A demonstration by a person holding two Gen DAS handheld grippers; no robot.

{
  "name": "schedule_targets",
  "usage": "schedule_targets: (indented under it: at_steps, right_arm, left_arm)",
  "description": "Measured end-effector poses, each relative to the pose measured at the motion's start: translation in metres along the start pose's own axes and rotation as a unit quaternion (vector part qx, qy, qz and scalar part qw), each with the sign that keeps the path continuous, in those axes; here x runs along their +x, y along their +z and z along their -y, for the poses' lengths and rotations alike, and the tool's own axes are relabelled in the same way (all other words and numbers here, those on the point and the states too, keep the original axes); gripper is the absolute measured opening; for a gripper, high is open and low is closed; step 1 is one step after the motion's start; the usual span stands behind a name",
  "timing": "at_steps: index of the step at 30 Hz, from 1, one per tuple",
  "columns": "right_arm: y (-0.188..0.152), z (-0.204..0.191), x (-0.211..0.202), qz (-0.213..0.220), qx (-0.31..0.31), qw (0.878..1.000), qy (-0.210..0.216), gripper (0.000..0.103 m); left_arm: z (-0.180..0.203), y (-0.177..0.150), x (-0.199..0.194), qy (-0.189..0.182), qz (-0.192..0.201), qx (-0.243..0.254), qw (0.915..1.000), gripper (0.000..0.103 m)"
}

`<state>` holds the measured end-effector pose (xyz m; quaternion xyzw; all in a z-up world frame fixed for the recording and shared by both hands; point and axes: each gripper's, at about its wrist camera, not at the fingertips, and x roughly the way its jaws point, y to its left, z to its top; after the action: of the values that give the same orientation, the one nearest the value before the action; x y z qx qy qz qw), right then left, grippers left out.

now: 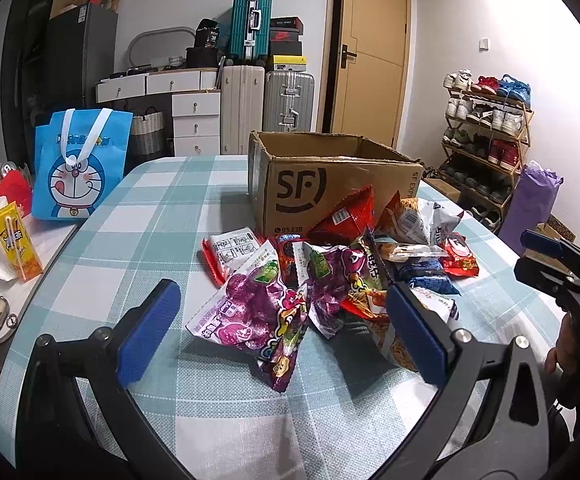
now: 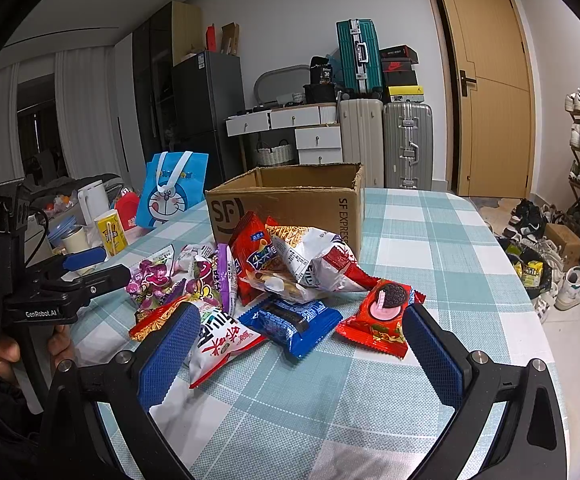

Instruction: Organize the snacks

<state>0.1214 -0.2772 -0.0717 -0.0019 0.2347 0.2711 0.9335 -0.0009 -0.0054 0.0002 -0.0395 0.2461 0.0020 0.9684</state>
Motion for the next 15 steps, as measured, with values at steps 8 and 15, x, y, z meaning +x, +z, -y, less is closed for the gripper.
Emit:
schedule_targets:
  at_steps: [8, 15]
  right_arm:
    - [0.0002, 0.0003, -0.0001, 0.000, 0.000, 1.000, 0.000, 0.103]
    - [0.0003, 0.0005, 0.0000, 0.000, 0.000, 1.000, 0.000, 0.103]
  left_arm:
    - [-0.0002, -0.0002, -0.0003, 0.000, -0.001, 0.000, 1.0000, 0.103]
    - [0.0000, -0.0001, -0.0001, 0.001, -0.001, 0.000, 1.0000, 0.103]
